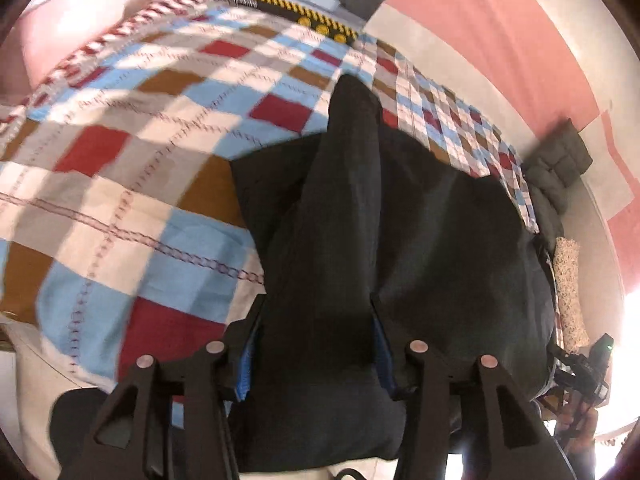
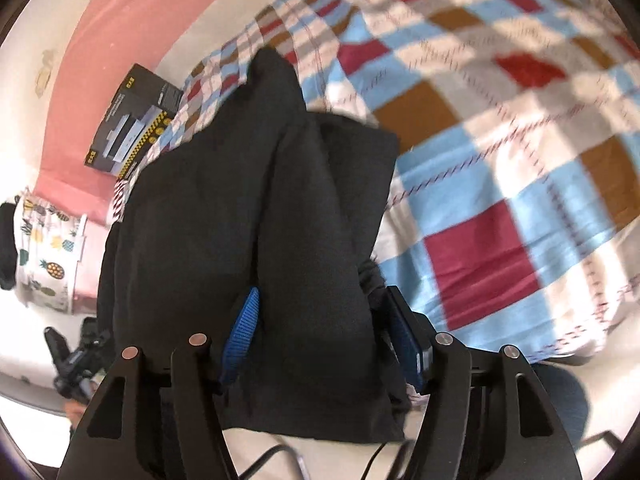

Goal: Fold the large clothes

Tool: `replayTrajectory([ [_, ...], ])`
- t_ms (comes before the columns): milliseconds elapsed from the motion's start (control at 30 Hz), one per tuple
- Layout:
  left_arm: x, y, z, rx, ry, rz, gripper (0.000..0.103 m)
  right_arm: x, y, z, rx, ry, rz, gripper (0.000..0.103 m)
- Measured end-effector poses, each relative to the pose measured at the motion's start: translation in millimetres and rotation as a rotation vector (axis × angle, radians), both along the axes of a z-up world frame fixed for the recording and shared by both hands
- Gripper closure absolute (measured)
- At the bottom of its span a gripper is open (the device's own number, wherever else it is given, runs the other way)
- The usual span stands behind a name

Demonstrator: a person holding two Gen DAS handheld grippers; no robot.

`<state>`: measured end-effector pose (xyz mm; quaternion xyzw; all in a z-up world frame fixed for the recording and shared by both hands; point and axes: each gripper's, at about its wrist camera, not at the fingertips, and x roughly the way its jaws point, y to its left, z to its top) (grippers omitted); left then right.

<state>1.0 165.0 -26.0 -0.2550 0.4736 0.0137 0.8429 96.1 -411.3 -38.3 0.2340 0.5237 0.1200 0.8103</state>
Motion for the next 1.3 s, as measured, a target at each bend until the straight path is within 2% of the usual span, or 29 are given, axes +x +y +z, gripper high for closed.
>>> replayTrajectory([
  [133,7.1,4.5,23.5,0.016,-0.077,0.009,0.046,1.5,-1.3,27.8,-0.047,-0.12,-0.018,0.039],
  [267,50.8,-10.2,30.8,0.036,-0.109,-0.051,0.046,29.2,33.3,35.3,-0.082,-0.173,0.063,0.039],
  [367,84.0,-34.9,25.2,0.066,-0.138,-0.135,0.046,43.7,75.9,34.3,-0.103,-0.235,0.168,0.039],
  [433,101.7,-48.1,11.7,0.145,-0.133,-0.16,0.046,48.4,95.9,27.3,-0.164,-0.26,0.204,0.039],
  [467,111.3,-51.2,-1.2,0.216,-0.11,-0.15,0.053,55.1,105.3,18.8,-0.226,-0.271,0.21,0.039],
  [500,117.1,-50.0,-12.4,0.242,-0.093,-0.141,0.062,63.8,109.2,6.5,-0.271,-0.254,0.2,0.039],
  [533,120.3,-47.6,-21.1,0.248,-0.088,-0.132,0.065,71.5,107.8,-5.6,-0.279,-0.229,0.187,0.041],
  [600,122.8,-36.4,-30.5,0.22,-0.1,-0.094,0.078,81.8,100.6,-18.6,-0.268,-0.21,0.162,0.041],
  [733,122.6,-30.2,-32.0,0.21,-0.093,-0.078,0.084,85.7,100.2,-15.6,-0.298,-0.204,0.155,0.041],
  [833,123.1,-34.6,-18.5,0.244,-0.084,-0.086,0.084,90.5,95.3,-5.7,-0.294,-0.204,0.142,0.041],
  [933,136.9,-32.3,-4.0,0.265,-0.107,-0.075,0.075,102.1,86.3,8.7,-0.277,-0.228,0.1,0.041],
  [1000,151.6,-25.5,0.4,0.276,-0.114,-0.052,0.058,118.2,79.5,13.4,-0.28,-0.237,0.072,0.041],
  [1100,174.3,-14.6,-6.8,0.313,-0.08,-0.014,0.047,139.2,69.8,14.1,-0.318,-0.238,0.012,0.04],
  [1133,182.5,-10.4,-12.9,0.33,-0.045,0.007,0.046,148.4,64.0,11.0,-0.323,-0.22,-0.016,0.04],
  [1200,191.3,-4.1,-24.8,0.293,-0.01,0.015,0.045,163.1,57.6,0.4,-0.296,-0.164,-0.02,0.04],
  [1233,192.9,-3.1,-29.0,0.282,-0.003,0.02,0.046,169.8,56.6,-6.8,-0.276,-0.127,-0.002,0.05],
  [1267,194.5,-2.6,-30.9,0.282,-0.006,0.023,0.053,174.1,56.9,-11.1,-0.259,-0.116,0.017,0.066],
  [1300,194.9,-3.7,-30.2,0.291,-0.013,0.026,0.06,175.1,58.5,-11.9,-0.26,-0.113,0.028,0.079],
])
